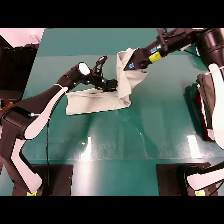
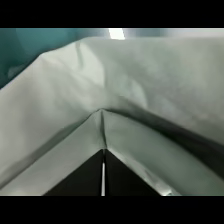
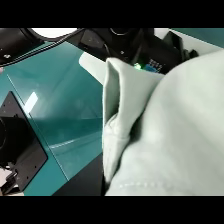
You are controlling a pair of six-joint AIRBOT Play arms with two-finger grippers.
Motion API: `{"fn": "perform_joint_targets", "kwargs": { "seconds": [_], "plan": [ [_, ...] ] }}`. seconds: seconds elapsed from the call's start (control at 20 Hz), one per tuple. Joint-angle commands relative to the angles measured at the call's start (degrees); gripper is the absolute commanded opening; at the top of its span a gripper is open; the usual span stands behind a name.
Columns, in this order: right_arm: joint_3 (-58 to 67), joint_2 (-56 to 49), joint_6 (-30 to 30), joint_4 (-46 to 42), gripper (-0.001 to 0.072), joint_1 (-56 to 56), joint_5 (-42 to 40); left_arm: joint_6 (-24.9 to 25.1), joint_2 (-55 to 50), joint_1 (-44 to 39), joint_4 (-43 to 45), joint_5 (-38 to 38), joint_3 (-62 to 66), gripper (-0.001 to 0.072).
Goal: Fold the shirts.
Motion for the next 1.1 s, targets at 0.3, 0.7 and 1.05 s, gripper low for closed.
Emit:
{"fn": "perform_joint_targets", "kwargs": {
  "seconds": [0.3, 0.7, 1.05],
  "plan": [
    [-2.8, -3.0, -1.9, -0.2, 0.0015, 5.5, -5.1, -0.1, 7.5, 12.0, 14.9, -13.9, 1.9, 0.0022],
    [-2.7, -10.4, -6.1, 0.5, 0.0018, 13.2, -18.1, 2.2, 25.2, 28.2, 24.9, -23.7, 1.9, 0.0024],
    [6.8, -21.6, -22.5, 10.6, 0.0517, 26.1, -37.1, 2.1, 28.4, 31.3, 24.3, -25.9, 1.8, 0.0024]
  ]
}}
